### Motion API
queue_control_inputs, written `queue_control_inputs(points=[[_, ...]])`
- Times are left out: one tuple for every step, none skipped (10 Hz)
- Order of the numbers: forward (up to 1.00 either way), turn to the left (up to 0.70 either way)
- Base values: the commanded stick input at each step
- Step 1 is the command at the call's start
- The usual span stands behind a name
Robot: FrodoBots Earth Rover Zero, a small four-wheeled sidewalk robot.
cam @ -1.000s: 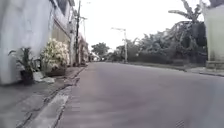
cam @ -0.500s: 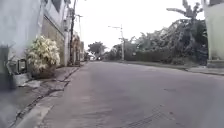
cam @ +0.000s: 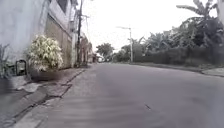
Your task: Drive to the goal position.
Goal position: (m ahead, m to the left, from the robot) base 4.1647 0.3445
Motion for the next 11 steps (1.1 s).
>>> queue_control_inputs(points=[[1.0, 0.14], [1.0, 0.14], [1.0, 0.14], [1.0, 0.14], [1.0, 0.14], [1.0, 0.14], [1.0, 0.14], [1.0, 0.14], [1.0, 0.14], [1.0, 0.14], [1.0, 0.14]])
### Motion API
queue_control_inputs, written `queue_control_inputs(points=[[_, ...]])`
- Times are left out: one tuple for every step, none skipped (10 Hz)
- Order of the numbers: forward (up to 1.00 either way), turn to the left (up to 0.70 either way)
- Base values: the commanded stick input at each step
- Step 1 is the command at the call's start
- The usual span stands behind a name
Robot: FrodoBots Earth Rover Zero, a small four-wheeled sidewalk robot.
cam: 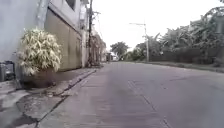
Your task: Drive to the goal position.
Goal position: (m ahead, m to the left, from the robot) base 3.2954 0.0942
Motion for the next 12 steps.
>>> queue_control_inputs(points=[[1.0, 0.14], [1.0, 0.14], [1.0, 0.1], [1.0, -0.11], [1.0, -0.19], [1.0, 0.05], [1.0, 0.12], [1.0, 0.09], [1.0, 0.07], [1.0, -0.04], [1.0, -0.26], [1.0, -0.26]])
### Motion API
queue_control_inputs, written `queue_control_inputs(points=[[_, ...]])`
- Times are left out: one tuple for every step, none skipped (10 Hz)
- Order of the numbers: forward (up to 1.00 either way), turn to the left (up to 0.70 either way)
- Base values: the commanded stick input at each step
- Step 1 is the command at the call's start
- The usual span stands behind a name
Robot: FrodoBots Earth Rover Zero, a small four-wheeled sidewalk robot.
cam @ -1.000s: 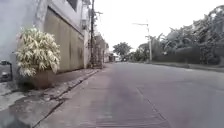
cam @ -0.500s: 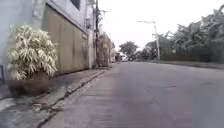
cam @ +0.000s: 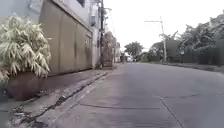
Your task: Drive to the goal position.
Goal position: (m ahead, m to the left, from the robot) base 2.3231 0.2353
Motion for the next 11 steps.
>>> queue_control_inputs(points=[[1.0, -0.26], [1.0, -0.26], [1.0, -0.17], [1.0, 0.11], [1.0, 0.14], [1.0, 0.14], [1.0, 0.14], [1.0, 0.11], [1.0, -0.18], [1.0, -0.26], [1.0, -0.26]])
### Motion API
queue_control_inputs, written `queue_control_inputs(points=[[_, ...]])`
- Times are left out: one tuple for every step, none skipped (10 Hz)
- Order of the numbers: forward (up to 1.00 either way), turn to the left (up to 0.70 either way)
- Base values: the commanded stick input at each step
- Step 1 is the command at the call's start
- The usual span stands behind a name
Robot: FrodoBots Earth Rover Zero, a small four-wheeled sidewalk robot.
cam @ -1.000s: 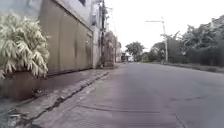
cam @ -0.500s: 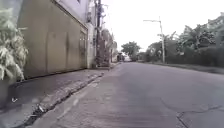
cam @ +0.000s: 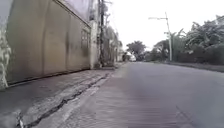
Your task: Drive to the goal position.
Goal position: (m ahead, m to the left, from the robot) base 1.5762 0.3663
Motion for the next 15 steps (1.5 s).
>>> queue_control_inputs(points=[[1.0, -0.26], [1.0, -0.26], [1.0, -0.26], [1.0, -0.26], [1.0, -0.26], [1.0, -0.26], [1.0, -0.26], [1.0, -0.26], [1.0, -0.26], [1.0, -0.26], [1.0, -0.26], [1.0, -0.26], [1.0, -0.26], [1.0, -0.26], [1.0, -0.26]])
